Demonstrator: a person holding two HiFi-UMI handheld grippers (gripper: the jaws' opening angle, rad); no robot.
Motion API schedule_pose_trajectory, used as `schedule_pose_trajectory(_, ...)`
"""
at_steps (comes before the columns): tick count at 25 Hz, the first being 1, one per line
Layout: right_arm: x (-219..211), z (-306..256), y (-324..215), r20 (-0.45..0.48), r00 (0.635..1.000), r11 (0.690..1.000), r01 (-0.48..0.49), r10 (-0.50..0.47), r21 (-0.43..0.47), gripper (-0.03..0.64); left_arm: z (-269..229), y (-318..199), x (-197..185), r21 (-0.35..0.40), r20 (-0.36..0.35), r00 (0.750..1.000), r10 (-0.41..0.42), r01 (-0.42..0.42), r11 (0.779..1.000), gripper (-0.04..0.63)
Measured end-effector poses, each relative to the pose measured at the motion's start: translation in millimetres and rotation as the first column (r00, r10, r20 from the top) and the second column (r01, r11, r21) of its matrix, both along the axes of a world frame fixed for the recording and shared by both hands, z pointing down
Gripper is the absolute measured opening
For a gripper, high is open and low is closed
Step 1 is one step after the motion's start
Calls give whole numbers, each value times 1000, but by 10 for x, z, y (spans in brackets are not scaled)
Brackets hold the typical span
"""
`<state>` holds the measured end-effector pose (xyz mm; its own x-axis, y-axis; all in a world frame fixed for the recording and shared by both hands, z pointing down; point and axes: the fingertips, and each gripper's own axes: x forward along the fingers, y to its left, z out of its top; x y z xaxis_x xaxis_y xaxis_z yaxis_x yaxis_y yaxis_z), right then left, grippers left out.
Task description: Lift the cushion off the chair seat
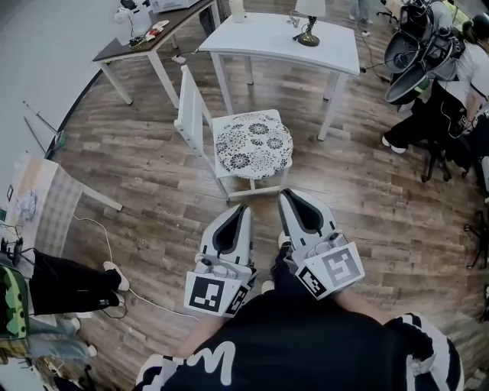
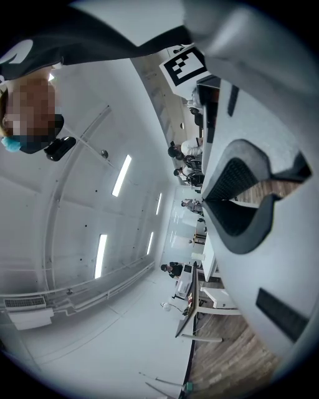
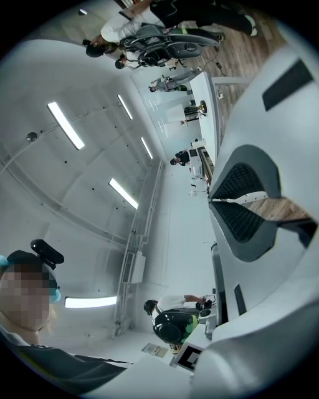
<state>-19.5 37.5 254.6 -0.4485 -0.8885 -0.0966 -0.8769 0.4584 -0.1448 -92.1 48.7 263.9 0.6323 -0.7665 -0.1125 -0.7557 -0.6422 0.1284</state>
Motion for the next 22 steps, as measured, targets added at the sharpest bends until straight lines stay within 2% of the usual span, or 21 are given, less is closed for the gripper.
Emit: schedule_pose_trajectory(22, 314, -57, -1295, 9, 999, 999, 38, -38, -13, 28, -12, -1241, 295, -11, 8, 999, -45, 45, 999, 5)
